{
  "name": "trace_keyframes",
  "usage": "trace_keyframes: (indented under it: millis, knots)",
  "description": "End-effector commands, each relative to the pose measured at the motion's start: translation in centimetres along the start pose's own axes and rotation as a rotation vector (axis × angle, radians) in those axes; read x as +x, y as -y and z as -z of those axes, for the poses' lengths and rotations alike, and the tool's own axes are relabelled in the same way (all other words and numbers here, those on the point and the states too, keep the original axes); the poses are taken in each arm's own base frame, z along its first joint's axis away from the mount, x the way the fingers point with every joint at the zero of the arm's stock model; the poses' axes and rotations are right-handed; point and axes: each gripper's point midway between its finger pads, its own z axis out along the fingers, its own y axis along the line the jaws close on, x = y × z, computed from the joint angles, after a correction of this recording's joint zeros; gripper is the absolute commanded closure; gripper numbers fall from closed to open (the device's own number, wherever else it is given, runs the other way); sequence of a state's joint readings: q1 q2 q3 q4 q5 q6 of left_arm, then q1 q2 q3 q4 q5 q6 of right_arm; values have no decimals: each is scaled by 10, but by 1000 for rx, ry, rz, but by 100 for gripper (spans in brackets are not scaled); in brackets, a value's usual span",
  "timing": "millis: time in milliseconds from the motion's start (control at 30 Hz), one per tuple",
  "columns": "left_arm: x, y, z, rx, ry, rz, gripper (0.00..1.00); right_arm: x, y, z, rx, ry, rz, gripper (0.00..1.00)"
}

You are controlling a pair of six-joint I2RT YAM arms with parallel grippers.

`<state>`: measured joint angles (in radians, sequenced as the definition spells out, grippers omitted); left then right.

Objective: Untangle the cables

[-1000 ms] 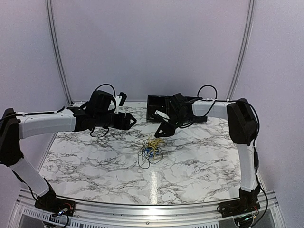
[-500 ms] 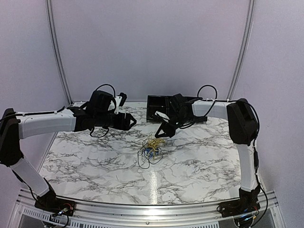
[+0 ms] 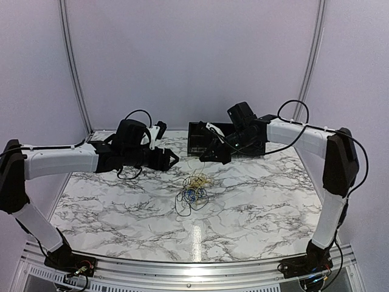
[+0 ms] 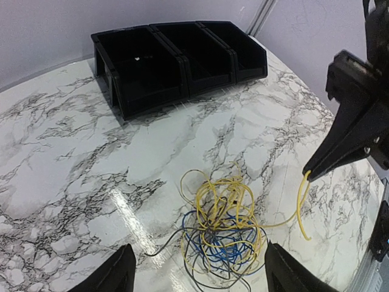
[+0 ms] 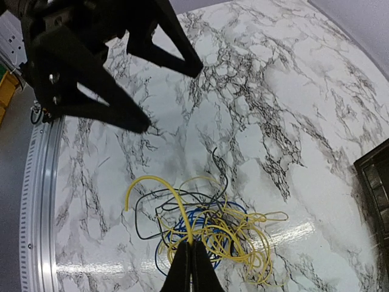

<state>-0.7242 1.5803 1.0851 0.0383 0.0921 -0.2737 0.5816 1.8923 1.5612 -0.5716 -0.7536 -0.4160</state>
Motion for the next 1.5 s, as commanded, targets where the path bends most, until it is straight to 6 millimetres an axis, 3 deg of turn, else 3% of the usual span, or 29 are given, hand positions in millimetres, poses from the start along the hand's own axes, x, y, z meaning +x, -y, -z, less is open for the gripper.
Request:
trace_keyframes:
  millis: [0, 133, 300, 567, 600, 700, 800, 933, 1000, 1133, 1367, 1467]
  knots:
    - [-19, 47, 22, 75, 118, -84, 24, -19, -12, 6, -19, 40, -33, 100]
    - [-4, 71, 28, 133, 171, -13, 24, -31, -13, 18, 32, 73, -36, 100]
    - [17, 86, 21, 151, 261, -1, 24, -48, -22, 31, 35, 113, -21, 100]
    - [9, 82, -12, 77, 369, -35, 28, -74, -51, 57, -16, 172, 31, 100]
    - [7, 86, -17, 83, 379, -64, 34, -76, -55, 59, -27, 181, 35, 100]
    - [-4, 101, -39, 107, 387, -163, 42, -88, -66, 69, -57, 205, 55, 100]
    - [7, 102, -74, 91, 353, -205, 45, -108, -82, 87, -84, 234, 112, 100]
    - [37, 110, -111, 159, 274, -198, 54, -142, -104, 124, -78, 316, 236, 100]
    - [50, 109, -119, 179, 249, -165, 56, -158, -113, 147, -66, 366, 280, 100]
    - [74, 101, -128, 182, 212, -120, 57, -195, -136, 212, -86, 507, 366, 100]
    - [105, 75, -131, 113, 152, -120, 58, -213, -152, 292, 21, 639, 478, 100]
    - [111, 70, -129, 106, 138, -101, 58, -216, -148, 309, 93, 667, 483, 100]
